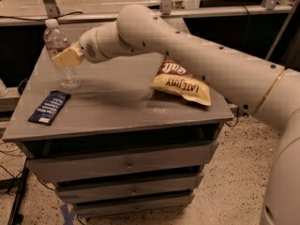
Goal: Move water bottle near rxbar blueberry
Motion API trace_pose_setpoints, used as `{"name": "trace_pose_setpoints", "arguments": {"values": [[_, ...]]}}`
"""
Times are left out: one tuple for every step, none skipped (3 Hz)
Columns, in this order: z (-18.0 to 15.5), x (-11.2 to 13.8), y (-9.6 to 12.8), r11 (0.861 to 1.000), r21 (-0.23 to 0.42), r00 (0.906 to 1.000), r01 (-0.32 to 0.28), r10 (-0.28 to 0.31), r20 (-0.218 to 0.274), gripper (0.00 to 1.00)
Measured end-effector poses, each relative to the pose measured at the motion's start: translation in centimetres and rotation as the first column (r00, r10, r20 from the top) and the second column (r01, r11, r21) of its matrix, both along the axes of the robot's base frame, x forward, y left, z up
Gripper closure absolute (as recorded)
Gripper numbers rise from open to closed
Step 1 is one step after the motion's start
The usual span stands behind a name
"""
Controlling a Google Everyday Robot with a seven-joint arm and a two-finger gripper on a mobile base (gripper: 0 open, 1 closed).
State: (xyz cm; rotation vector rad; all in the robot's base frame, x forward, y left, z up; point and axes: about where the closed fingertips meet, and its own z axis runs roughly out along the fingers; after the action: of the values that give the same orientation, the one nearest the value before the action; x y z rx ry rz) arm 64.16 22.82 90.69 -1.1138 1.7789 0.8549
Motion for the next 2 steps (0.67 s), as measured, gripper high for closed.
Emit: {"name": "trace_pose_setpoints", "arguments": {"values": [[0.13, 0.00, 0.00, 1.000, 0.000, 1.0000, 0.000, 0.000, 0.000, 0.85], [0.21, 0.00, 0.00, 1.000, 0.000, 1.0000, 0.000, 0.000, 0.000, 0.62]]}}
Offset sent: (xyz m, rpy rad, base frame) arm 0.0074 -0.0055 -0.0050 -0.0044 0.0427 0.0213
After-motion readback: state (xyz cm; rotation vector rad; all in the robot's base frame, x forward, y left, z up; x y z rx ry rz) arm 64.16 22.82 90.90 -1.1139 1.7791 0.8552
